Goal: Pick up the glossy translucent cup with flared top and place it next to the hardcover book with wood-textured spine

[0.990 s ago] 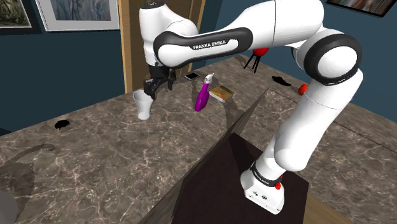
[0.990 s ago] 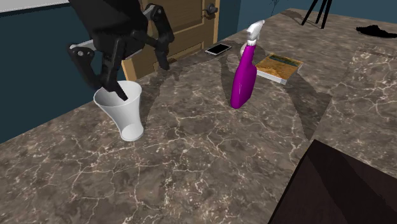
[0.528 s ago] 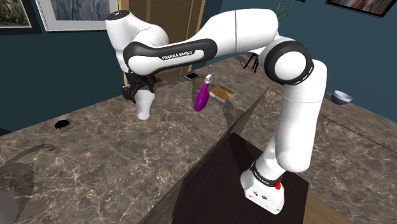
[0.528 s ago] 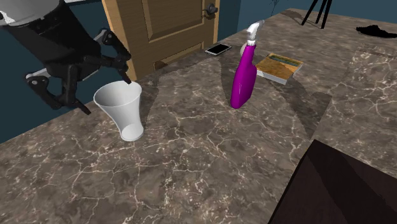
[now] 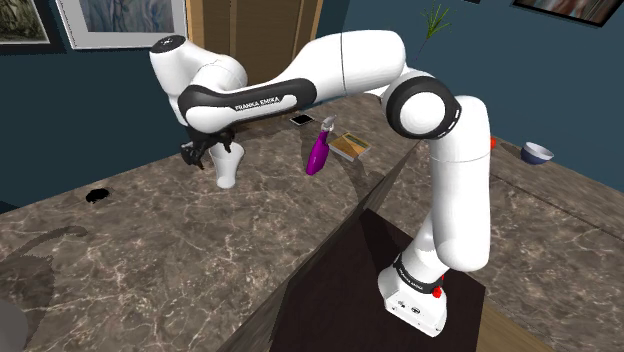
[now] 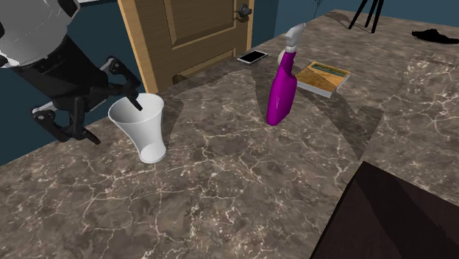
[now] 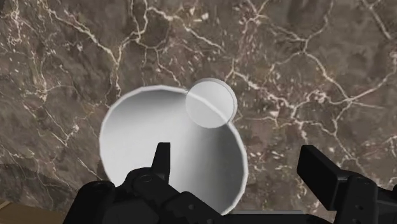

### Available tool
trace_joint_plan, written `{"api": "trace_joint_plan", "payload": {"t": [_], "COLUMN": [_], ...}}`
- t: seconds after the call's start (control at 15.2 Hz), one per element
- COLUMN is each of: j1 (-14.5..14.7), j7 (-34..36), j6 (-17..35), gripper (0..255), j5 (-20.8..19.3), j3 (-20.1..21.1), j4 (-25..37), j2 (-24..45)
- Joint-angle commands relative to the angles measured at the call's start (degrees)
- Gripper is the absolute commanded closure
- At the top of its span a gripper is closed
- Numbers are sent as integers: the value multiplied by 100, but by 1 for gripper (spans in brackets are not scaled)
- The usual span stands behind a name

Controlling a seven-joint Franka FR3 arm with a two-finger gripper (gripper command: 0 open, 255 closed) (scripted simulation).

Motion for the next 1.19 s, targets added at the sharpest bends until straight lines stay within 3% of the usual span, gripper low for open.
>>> {"api": "trace_joint_plan", "payload": {"t": [0.0, 0.59, 0.66, 1.12], "j1": [-17, -25, -25, -25], "j7": [34, 39, 39, 39], "j6": [143, 181, 181, 181], "gripper": [0, 0, 255, 255], "j5": [-23, -29, -29, -29], "j3": [-12, -16, -16, -16], "j4": [-114, -145, -145, -145], "j2": [31, 37, 37, 38]}}
